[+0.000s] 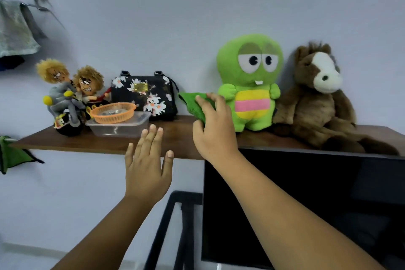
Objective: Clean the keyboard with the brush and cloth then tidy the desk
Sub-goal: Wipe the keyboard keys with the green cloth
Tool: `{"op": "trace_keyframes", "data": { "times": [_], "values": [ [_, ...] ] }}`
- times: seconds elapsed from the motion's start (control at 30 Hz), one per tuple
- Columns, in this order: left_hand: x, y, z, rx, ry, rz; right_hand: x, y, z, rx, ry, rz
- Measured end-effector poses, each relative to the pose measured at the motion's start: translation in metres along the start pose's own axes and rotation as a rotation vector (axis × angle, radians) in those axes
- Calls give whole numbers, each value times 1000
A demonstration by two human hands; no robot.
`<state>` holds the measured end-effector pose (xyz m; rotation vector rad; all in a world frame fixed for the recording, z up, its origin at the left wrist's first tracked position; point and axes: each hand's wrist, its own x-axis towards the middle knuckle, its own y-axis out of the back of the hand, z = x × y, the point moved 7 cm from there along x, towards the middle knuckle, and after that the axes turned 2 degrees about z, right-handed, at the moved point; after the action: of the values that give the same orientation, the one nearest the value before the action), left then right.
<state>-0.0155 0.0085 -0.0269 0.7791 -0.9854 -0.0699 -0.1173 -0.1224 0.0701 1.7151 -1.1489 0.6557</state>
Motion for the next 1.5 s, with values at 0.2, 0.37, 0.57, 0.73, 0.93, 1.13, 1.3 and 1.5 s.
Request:
{"op": "trace_keyframes", "data": {
  "times": [0.2, 0.37, 0.57, 0.73, 0.93, 1.13, 1.3, 1.5],
  "values": [
    [-52, -14, 61, -57, -32, -40, -67, 75, 43, 46, -1, 78],
    [-104, -31, 106, -108, -44, -86, -146, 115, 95, 147, -39, 50],
    [-181, -63, 138, -178, -3, -172, -252, 135, 162, 143, -252, -119],
    [-248, -111, 133, -120, 77, -406, -329, 130, 205, 28, -396, -296],
    [-318, -163, 108, -36, 188, -725, -396, 98, 253, -138, -527, -640],
    [-354, -193, 86, 21, 215, -999, -426, 62, 275, -253, -648, -892],
    [-363, -208, 81, -23, 189, -1134, -439, 51, 278, -376, -723, -1014],
    [-367, -216, 74, -61, 169, -1188, -430, 39, 287, -436, -817, -939]
  ]
}}
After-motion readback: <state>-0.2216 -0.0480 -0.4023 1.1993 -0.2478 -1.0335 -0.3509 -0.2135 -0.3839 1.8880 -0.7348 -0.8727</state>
